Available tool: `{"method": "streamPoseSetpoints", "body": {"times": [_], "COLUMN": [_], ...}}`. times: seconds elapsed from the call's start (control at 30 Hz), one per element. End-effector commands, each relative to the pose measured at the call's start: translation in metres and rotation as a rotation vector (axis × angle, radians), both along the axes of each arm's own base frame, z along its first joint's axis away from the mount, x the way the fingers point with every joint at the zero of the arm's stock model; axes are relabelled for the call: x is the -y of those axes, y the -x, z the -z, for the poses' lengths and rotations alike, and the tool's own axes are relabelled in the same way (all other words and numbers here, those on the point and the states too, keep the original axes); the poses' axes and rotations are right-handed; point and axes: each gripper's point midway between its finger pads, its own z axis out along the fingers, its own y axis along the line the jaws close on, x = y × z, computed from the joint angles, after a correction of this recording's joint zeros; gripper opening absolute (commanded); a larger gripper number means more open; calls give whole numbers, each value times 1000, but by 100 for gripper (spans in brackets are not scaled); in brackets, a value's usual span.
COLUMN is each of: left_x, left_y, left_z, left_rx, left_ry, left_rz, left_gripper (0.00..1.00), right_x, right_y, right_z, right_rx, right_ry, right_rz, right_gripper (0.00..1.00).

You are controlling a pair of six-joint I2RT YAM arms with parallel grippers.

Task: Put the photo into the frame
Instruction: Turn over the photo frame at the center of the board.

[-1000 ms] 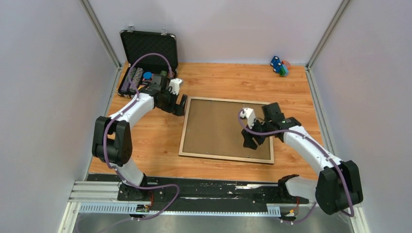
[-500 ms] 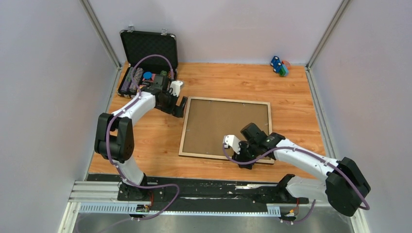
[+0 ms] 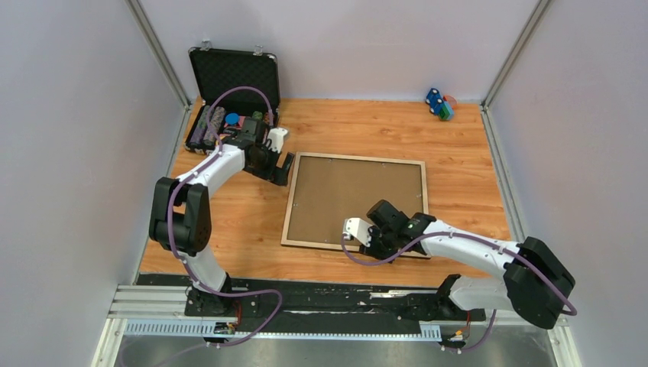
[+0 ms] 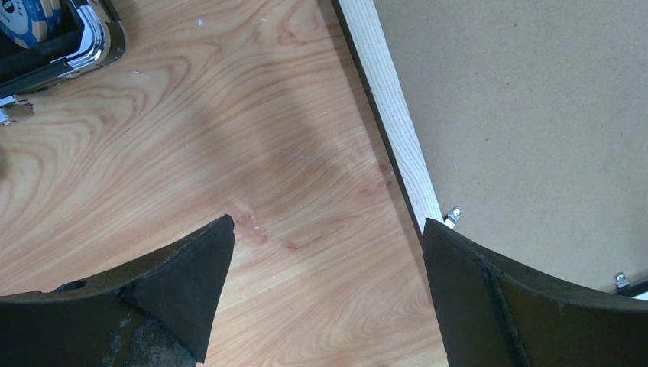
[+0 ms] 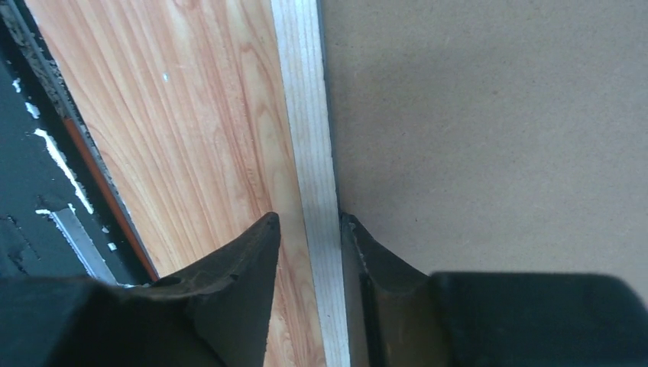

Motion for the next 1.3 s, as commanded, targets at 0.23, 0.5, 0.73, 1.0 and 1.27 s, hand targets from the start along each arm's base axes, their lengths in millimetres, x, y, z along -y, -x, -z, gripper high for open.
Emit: {"method": "streamPoseSetpoints", "body": {"times": [0.23, 0.5, 0.73, 1.0, 1.27], "left_x": [-1, -2, 10, 27, 59], "left_y": [-12, -10, 7, 52, 96], "left_z": [-9, -18, -50, -102, -132], "left_rx": [41, 63, 175, 373, 540], "left_ry": [-17, -21, 44, 73, -11], "left_rz": [11, 40, 189, 378, 608], "left_gripper": [100, 100, 100, 100, 100], "right_x": [-7, -10, -28, -39, -46], "right_y": [5, -1, -11, -24, -49], "right_z": [8, 1, -41, -71, -100], "right_rx": [2, 25, 35, 28, -29], "right_ry": [38, 38, -54, -94, -177], "right_rz": [-14, 10, 2, -4, 55], "right_gripper": [14, 0, 0, 0, 0]}}
